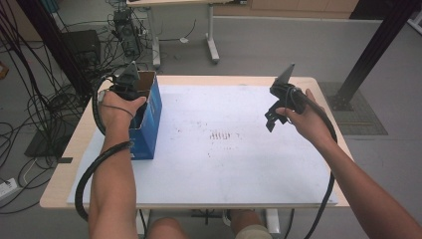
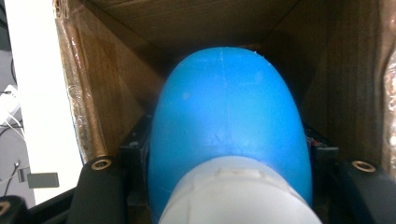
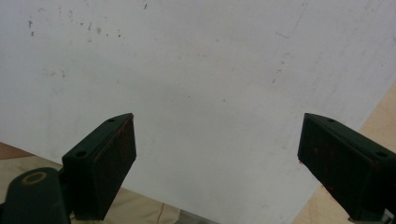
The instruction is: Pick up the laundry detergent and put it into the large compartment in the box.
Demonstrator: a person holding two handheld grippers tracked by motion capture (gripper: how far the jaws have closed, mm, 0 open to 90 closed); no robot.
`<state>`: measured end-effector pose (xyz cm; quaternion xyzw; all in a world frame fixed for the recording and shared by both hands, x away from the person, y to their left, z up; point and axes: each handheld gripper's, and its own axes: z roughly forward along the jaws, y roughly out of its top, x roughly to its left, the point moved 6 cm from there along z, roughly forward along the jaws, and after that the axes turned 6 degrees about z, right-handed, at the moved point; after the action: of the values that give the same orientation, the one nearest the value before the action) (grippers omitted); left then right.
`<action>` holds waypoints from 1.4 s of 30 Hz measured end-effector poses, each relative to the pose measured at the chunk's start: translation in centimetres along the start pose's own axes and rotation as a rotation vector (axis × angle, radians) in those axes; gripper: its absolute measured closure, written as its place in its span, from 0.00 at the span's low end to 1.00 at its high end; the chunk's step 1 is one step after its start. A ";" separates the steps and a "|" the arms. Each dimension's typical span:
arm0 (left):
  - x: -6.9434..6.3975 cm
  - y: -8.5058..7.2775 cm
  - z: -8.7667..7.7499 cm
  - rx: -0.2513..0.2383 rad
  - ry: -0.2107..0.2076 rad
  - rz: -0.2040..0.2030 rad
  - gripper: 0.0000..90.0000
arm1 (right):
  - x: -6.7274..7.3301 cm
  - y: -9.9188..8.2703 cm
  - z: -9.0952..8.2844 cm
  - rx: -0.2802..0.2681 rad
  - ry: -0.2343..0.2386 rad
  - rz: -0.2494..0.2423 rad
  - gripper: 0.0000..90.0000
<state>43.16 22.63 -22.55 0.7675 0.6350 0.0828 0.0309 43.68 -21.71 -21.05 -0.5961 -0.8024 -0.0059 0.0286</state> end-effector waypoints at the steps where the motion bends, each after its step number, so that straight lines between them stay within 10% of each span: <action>1: 0.0 0.0 0.0 0.000 0.000 0.000 0.42 | 0.0 0.0 0.0 0.001 0.000 -0.001 0.13; 24: 0.0 -0.3 -0.4 -0.019 -0.007 -0.007 0.36 | 0.0 -0.3 -0.3 -0.011 -0.003 -0.001 0.13; 42: -0.5 -0.7 -4.0 -0.053 0.033 0.014 0.32 | 0.2 -0.5 -0.6 -0.022 0.008 0.000 0.12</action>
<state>41.76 22.09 -18.77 0.7692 0.6278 0.1126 0.0402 43.17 -21.69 -20.41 -0.5964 -0.8021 -0.0171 0.0250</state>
